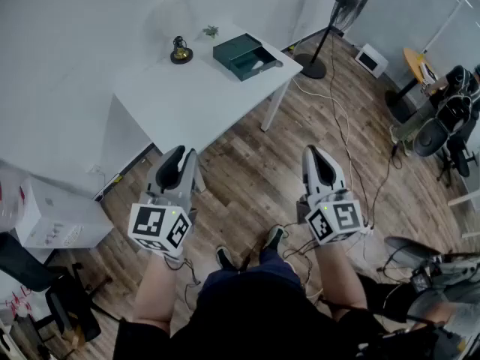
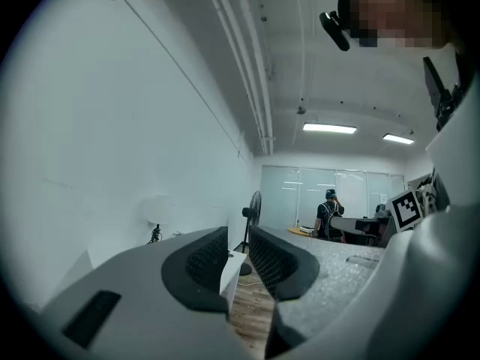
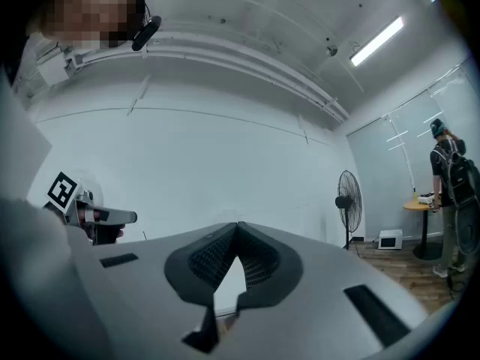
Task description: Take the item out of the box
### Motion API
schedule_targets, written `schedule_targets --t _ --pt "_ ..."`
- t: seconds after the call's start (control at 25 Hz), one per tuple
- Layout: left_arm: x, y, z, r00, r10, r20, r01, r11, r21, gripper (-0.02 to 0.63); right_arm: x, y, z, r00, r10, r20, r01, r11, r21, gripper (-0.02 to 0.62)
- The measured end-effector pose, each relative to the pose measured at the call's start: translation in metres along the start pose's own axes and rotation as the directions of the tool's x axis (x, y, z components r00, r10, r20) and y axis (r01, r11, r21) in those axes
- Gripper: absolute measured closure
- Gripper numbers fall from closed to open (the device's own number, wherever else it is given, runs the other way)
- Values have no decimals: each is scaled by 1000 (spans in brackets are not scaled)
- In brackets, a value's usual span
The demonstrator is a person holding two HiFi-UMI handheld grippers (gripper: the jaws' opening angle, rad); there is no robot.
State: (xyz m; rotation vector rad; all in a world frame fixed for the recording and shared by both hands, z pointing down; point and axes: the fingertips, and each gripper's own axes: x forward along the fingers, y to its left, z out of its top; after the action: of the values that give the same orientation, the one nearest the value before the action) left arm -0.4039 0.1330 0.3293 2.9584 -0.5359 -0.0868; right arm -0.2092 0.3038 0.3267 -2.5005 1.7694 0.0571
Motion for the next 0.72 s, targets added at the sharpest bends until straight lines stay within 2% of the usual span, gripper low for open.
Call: schedule_targets --t 0.2,0.4,0.6,0.72 --pt "-2 -2 4 1000 -5 -4 5 1000 5 522 -4 3 4 1000 -2 -1 2 1000 -1 592" --pt "22 -10 13 1000 -8 6 8 1000 20 522 8 -13 8 1000 12 10 -12 1000 7 592" --pt "59 -30 15 1000 -3 11 3 999 41 522 20 -48 10 999 24 38 -25 999 34 589" --pt "94 -49 18 1000 10 21 -11 998 55 522 28 -83 13 998 32 53 -33 999 18 556"
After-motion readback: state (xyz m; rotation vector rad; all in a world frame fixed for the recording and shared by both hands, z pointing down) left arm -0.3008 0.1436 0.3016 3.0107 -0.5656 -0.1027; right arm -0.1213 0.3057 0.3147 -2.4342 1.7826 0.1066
